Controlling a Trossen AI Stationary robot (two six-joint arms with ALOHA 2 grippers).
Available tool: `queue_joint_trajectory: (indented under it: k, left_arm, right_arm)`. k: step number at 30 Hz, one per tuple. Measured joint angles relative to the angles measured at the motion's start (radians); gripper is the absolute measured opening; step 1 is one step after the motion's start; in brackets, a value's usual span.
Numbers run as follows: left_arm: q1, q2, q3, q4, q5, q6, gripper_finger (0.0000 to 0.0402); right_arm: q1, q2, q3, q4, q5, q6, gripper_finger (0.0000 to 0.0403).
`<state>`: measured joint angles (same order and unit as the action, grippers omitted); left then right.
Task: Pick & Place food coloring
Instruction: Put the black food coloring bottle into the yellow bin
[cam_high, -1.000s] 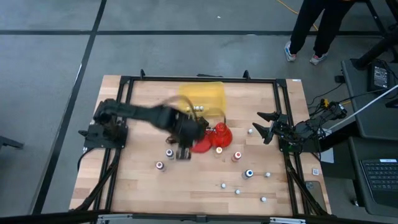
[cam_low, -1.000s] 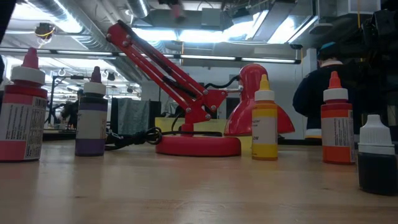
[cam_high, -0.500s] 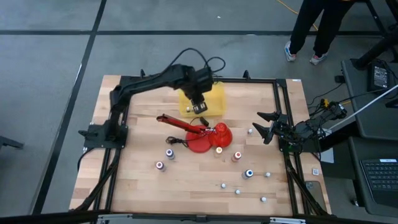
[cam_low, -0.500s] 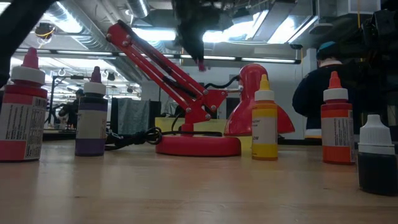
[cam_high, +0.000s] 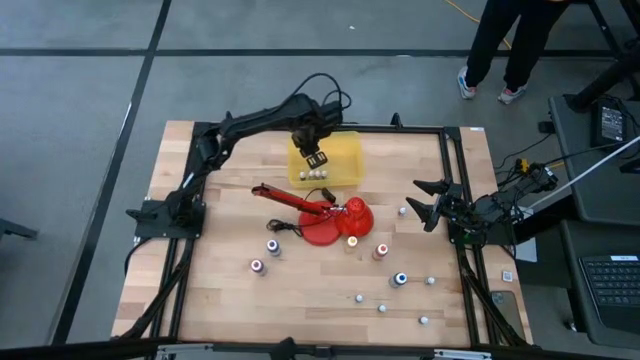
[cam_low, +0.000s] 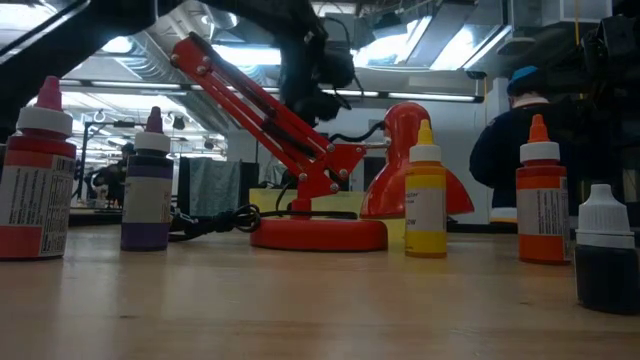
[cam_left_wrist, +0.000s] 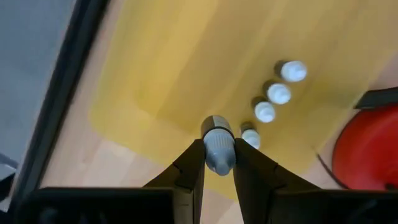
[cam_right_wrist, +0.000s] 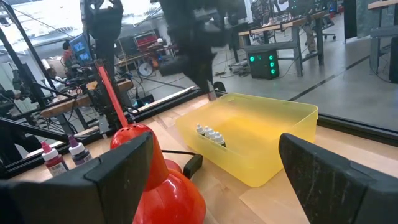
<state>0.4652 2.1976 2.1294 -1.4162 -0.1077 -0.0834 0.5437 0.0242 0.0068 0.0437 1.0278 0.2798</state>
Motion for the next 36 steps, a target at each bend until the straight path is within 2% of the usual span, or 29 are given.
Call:
queue_joint_trajectory:
  k: [6, 16, 27, 36]
  left_arm:
    - [-0.006, 0.001, -0.109, 0.061, 0.024, 0.01, 0.0064]
    - [-0.015, 0.001, -0.191, 0.141, 0.074, 0.015, 0.0064]
    - [-0.028, -0.001, -0.257, 0.197, 0.082, 0.018, 0.0064]
    - [-0.033, -0.001, -0.26, 0.233, 0.093, 0.022, 0.0064]
  right_arm:
    - [0.0, 0.0, 0.0, 0.0, 0.0, 0.0, 0.0347]
    - [0.0, 0.0, 0.0, 0.0, 0.0, 0.0, 0.0347]
    - [0.0, 0.0, 0.0, 0.0, 0.0, 0.0, 0.0347]
    - [0.0, 0.0, 0.0, 0.0, 0.0, 0.0, 0.0347]
